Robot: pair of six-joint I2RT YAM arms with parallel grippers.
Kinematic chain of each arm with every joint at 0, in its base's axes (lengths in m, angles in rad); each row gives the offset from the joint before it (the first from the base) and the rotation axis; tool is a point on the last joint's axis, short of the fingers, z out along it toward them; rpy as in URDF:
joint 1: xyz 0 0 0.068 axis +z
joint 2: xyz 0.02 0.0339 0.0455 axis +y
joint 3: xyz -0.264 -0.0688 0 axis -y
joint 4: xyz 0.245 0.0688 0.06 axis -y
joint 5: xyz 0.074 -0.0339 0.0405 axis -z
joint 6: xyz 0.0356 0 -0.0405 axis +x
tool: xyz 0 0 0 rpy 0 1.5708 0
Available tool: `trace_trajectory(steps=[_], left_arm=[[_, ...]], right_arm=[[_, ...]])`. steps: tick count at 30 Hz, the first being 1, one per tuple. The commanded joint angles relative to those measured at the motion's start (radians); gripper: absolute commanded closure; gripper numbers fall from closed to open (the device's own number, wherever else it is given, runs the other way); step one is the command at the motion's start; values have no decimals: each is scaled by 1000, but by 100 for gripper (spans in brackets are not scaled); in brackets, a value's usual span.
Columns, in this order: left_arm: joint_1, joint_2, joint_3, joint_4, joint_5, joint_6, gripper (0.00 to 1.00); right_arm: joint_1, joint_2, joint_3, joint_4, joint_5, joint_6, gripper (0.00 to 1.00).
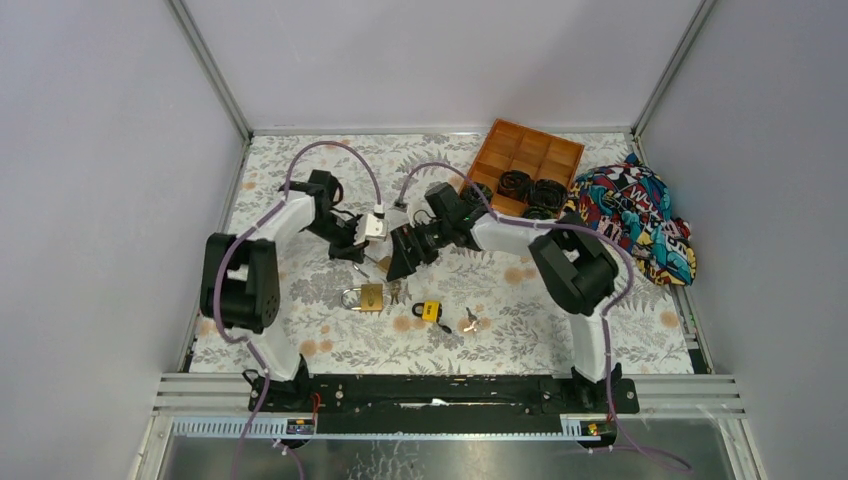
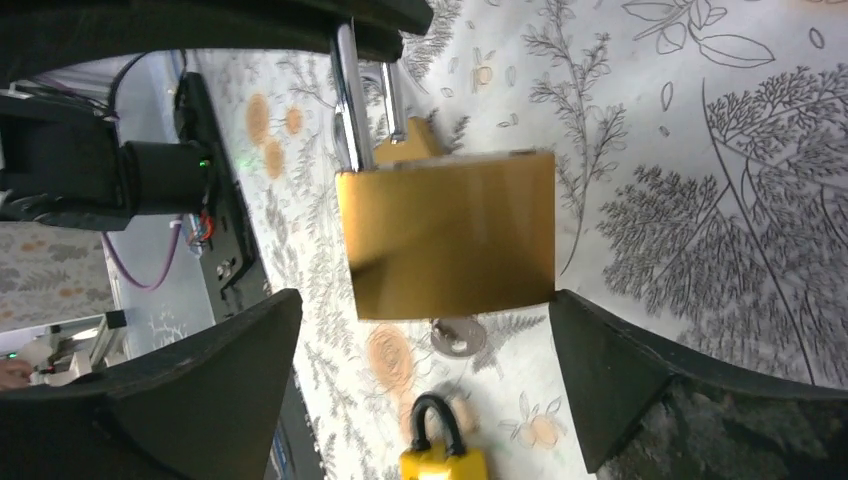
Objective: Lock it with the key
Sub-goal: Pick up the lock from the center of the board.
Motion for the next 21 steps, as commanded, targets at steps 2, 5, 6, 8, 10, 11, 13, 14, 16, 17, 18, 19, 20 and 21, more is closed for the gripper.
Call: trace_trajectory(steps=[2, 5, 6, 8, 10, 11, 13, 14, 16, 17, 18, 19, 20, 21], left_arm=[[1, -205, -7, 1, 19, -94, 100], [-2, -333, -68, 49, 22, -218, 100], [-4, -390, -80, 58, 31, -260, 100], [-8, -474, -78, 103, 52, -435, 100], [-14, -532, -38, 115, 75, -607, 100], [-16, -558, -17, 115, 83, -684, 100], [-25, -621, 4, 115, 105, -807, 100], [-34, -657, 5, 114, 116, -838, 100], [-53, -741, -16, 155, 125, -908, 100], [-61, -787, -33, 198, 125, -953, 100], [-67, -831, -52, 257, 125, -993, 100], [-74, -870, -66, 302, 126, -1033, 100], [-78, -906, -75, 342, 132, -1072, 100], [-81, -934, -77, 374, 145, -1104, 100]], right_arm=[[-19, -304, -137, 139, -35, -5, 0], [-22, -445, -252, 192, -15, -45, 0], [-22, -496, -290, 213, -13, -52, 0], [-22, -598, -360, 245, -7, -63, 0], [-20, -707, -417, 273, 5, -71, 0], [-20, -768, -449, 284, 20, -79, 0], [-17, -878, -482, 297, 62, -100, 0], [-13, -926, -491, 299, 83, -109, 0], [0, -987, -510, 323, 125, -94, 0], [7, -999, -519, 351, 139, -65, 0], [15, -1000, -528, 378, 140, -28, 0], [28, -992, -533, 406, 136, 5, 0], [45, -982, -532, 424, 143, 29, 0], [68, -972, -533, 445, 154, 38, 0]])
